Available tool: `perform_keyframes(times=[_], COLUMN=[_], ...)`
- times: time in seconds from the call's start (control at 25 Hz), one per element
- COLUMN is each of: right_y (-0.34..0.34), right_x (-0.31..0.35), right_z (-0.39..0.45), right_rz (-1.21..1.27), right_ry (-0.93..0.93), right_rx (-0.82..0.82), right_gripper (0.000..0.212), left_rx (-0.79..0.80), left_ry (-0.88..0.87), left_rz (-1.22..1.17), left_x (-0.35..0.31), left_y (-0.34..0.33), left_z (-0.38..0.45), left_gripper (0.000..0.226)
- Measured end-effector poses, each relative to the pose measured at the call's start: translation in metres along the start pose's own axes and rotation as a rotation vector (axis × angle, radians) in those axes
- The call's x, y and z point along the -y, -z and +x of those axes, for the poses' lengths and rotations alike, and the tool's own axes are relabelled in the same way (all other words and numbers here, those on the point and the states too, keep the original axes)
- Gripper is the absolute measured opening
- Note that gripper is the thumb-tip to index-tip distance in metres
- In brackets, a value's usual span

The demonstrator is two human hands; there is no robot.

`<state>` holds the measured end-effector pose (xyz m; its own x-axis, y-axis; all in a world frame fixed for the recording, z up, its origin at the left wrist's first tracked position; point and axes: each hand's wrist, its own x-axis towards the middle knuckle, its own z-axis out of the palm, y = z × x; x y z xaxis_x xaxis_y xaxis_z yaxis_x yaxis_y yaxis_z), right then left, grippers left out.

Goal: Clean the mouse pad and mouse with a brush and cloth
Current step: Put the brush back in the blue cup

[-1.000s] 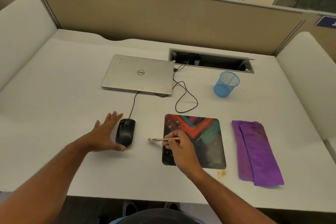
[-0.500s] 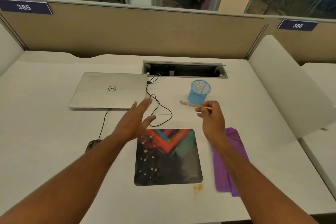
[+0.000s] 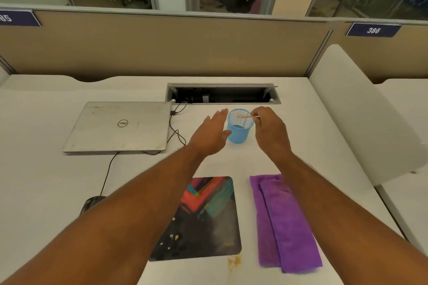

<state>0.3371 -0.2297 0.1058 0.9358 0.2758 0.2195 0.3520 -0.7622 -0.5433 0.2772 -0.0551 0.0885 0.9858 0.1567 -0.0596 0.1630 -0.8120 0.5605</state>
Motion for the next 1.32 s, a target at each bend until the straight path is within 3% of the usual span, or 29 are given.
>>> perform_keyframes(times=[0.24, 0.52, 0.64, 1.04, 1.2, 1.32], right_y=[-0.012, -0.03, -0.041, -0.052, -0.037, -0.015], right_x=[-0.015, -0.024, -0.026, -0.033, -0.034, -0.044], right_z=[0.012, 0.023, 0.025, 0.018, 0.02, 0.014], right_rz=[-0.145, -0.182, -0.311, -0.324, -0.188, -0.158], right_ry=[0.078, 0.166, 0.245, 0.267, 0.161, 0.066], right_rx=[0.197, 0.337, 0.389, 0.369, 0.332, 0.214], right_gripper=[0.051, 0.061, 0.064, 0.059, 0.065, 0.054], left_rx=[0.073, 0.117, 0.119, 0.119, 0.094, 0.029], left_ry=[0.052, 0.0, 0.013, 0.063, 0.004, 0.028], left_rz=[-0.02, 0.037, 0.047, 0.024, 0.038, -0.026], left_x=[-0.017, -0.015, -0.007, -0.007, -0.008, -0.009], left_y=[-0.011, -0.031, -0.039, -0.037, -0.033, -0.038], left_z=[0.038, 0.052, 0.05, 0.056, 0.049, 0.031], left_gripper=[0.075, 0.077, 0.079, 0.077, 0.075, 0.073])
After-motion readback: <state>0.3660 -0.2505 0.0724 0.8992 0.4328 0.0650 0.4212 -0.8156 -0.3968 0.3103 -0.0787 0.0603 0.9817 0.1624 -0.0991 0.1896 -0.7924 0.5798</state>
